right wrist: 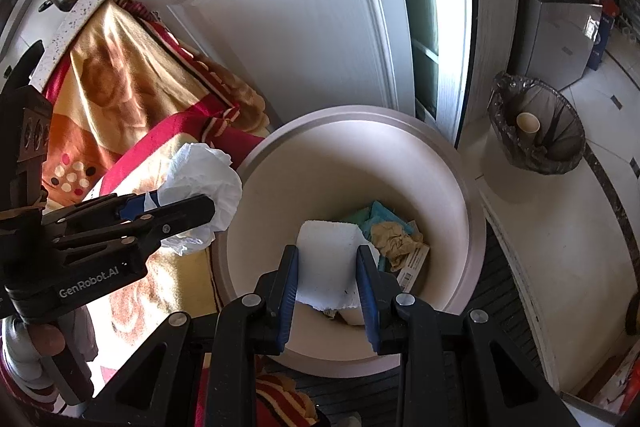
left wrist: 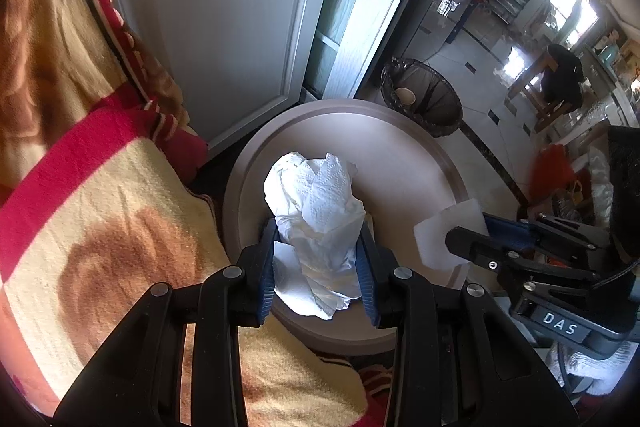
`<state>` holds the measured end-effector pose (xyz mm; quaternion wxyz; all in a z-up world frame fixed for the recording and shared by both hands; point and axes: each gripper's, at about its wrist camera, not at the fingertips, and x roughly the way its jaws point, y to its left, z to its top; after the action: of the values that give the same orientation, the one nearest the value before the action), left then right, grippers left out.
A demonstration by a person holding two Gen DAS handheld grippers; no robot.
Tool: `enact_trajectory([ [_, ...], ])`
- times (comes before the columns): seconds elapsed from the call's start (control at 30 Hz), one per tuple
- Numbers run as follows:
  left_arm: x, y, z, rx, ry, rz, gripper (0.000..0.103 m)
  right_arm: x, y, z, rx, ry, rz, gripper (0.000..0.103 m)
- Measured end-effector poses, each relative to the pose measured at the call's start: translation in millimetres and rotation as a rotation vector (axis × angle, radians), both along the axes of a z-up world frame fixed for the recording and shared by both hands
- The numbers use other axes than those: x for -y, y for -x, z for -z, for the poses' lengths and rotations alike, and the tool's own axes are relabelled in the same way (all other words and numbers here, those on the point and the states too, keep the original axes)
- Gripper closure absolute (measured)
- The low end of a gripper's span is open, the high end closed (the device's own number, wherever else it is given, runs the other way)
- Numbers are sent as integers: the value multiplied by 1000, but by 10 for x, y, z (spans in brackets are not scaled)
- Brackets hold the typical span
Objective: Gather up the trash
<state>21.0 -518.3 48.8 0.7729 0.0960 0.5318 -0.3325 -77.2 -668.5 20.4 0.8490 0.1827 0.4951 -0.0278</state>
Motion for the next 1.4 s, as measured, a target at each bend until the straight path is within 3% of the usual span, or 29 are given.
enact_trajectory([
  [0.43, 8, -50, 124, -40, 13, -14, 68, 58, -79, 240, -36, -24, 34, 75],
  [0.53, -1, -59, 135, -31, 17, -17, 65, 50, -99, 279, -41, -14, 34, 69],
  [0.63, -16, -77, 134, -25, 24, -23, 57, 65, -99, 308, -50, -12, 45, 66],
  [0.7, -35, -90, 121, -26, 44, -29, 43, 83, -85, 318, -53, -13, 54, 61],
  [0.77, -46, -98, 110, -30, 60, -29, 35, 86, -67, 313, -52, -12, 57, 61],
  [0.9, -64, -99, 88, -27, 66, -30, 35, 68, -24, 281, -52, -2, 56, 61],
  [1.17, -99, 59, -101, 102, 10, -42, 35, -33, 132, 139, -21, 56, 81, 61],
  [1.4, -319, 150, -275, 162, 16, -93, 35, -138, 347, -39, 38, 71, 159, 61],
])
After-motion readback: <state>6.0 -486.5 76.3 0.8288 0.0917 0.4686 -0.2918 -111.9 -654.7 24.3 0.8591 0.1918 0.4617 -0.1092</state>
